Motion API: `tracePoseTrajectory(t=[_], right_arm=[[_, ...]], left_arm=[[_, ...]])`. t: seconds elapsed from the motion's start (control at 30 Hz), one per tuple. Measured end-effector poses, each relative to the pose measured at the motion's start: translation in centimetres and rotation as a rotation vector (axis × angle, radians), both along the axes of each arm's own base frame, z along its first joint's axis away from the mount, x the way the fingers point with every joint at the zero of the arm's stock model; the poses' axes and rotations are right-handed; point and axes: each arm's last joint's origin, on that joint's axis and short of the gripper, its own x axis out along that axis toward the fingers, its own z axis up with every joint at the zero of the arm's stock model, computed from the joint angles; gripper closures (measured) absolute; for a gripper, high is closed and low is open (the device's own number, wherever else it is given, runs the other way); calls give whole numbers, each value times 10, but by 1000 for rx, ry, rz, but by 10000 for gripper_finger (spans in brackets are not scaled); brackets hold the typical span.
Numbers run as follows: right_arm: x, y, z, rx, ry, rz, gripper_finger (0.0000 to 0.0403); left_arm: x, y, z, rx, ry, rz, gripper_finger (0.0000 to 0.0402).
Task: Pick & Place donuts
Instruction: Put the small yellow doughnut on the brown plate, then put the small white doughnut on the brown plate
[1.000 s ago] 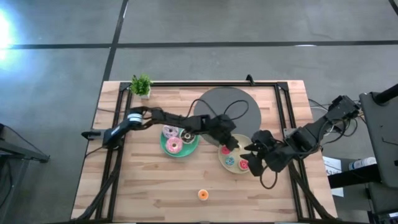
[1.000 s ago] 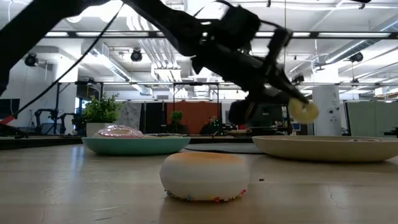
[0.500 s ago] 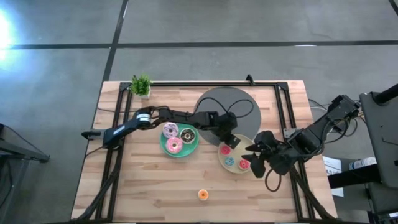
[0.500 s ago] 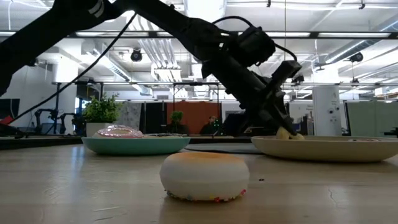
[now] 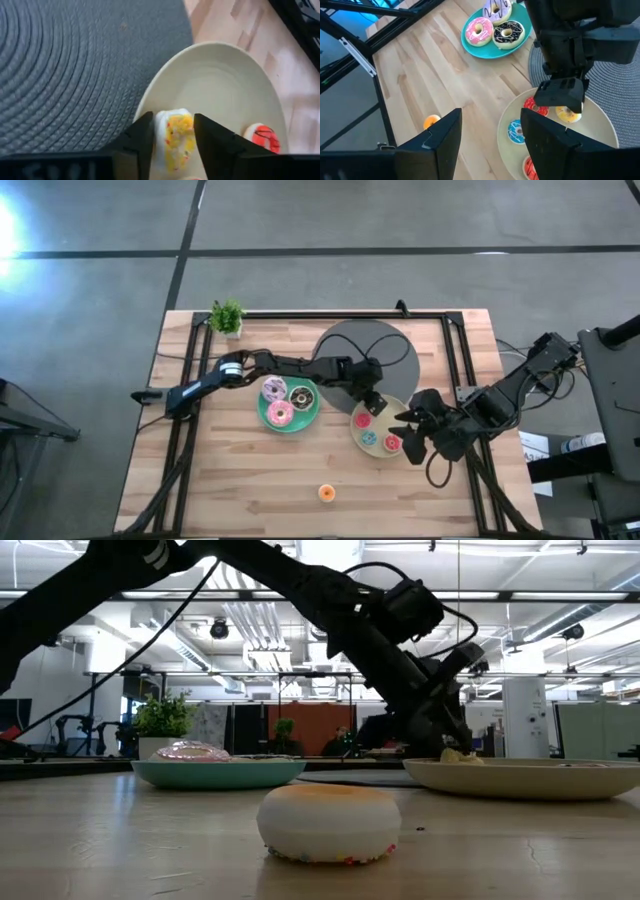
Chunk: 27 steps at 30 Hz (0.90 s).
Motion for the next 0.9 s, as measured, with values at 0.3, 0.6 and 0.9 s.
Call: tracePoseTrajectory(t=[0.3, 0.6, 0.9], right_arm=[[-1, -1, -1, -5, 9, -2, 209], [-2, 0, -3, -10, 44, 32, 209], [-4, 0, -10, -13, 100, 72, 209]], left_arm=[[-1, 2, 33, 192, 64, -42, 266], [-22, -52, 79, 413, 184, -432, 266], [-83, -146, 67, 374, 133, -506, 266]])
